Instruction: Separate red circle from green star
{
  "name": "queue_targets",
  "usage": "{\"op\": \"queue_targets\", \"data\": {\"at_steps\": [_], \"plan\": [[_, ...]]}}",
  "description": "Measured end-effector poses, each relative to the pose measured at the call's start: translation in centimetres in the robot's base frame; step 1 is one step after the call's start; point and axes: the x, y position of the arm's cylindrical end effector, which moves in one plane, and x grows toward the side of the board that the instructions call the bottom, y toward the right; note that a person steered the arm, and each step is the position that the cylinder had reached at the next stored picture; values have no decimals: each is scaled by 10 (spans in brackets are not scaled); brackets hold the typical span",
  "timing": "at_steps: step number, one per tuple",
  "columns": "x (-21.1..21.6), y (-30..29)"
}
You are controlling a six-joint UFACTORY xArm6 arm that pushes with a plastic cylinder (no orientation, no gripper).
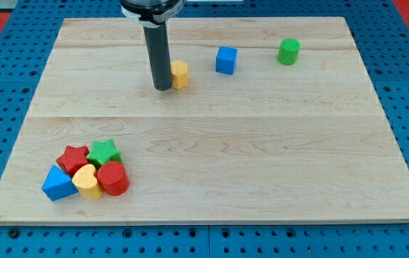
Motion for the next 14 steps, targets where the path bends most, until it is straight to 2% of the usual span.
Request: {"op": "queue_targets", "data": {"at_steps": [3,5,7,11,14], "plan": [[2,-4],[15,36],[53,37],[103,43],[103,42]]}}
